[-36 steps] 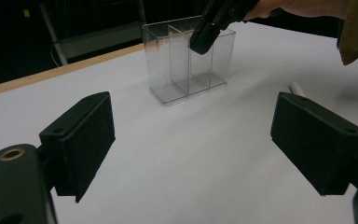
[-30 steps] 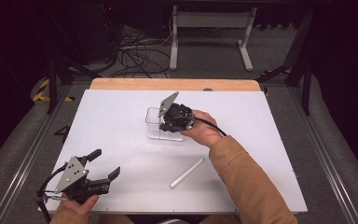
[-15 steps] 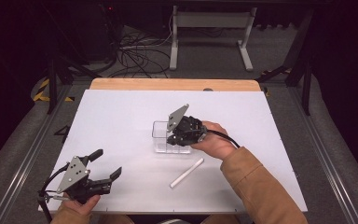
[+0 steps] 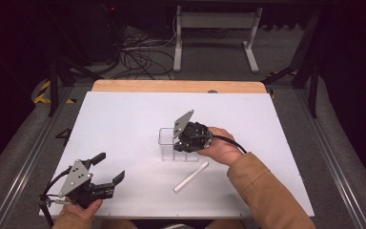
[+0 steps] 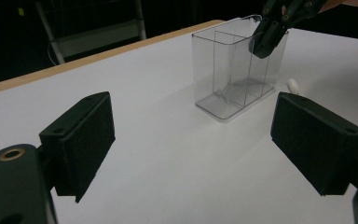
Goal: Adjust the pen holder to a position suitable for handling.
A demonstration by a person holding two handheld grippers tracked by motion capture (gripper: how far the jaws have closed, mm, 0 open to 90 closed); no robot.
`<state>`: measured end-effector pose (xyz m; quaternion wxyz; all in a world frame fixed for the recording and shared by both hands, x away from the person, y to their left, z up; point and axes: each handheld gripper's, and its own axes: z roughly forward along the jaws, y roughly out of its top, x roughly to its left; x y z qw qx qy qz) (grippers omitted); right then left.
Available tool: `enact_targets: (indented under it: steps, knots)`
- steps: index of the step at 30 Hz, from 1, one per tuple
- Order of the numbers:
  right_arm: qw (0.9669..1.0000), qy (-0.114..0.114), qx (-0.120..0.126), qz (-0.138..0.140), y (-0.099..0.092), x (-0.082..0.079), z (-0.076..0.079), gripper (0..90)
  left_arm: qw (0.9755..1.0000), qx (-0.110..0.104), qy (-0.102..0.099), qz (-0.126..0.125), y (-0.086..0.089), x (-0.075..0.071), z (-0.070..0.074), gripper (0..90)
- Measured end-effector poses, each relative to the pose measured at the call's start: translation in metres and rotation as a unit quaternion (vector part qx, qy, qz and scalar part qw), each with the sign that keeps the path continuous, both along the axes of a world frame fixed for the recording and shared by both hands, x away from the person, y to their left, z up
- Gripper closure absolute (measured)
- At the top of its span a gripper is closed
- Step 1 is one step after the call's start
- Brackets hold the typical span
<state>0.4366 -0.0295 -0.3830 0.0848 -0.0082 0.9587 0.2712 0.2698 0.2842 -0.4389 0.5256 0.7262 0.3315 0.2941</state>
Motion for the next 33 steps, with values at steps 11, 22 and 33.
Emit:
enact_targets:
  steps: [11, 22, 33]
  knots:
    - [1.0000, 0.003, 0.002, -0.004, -0.001, -0.001, -0.002, 85.6, 1.0000, 0.002, 0.001, -0.002, -0.002, 0.001, 0.000, 14.5]
    - [0.9999, 0.007, 0.007, -0.006, -0.001, -0.001, -0.004, 85.9, 1.0000, 0.002, 0.003, -0.002, -0.002, 0.001, -0.001, 14.5]
    - [0.9983, -0.002, 0.059, -0.002, -0.013, -0.011, 0.011, 61.3, 1.0000, 0.002, 0.003, -0.006, -0.004, 0.004, 0.000, 14.5]
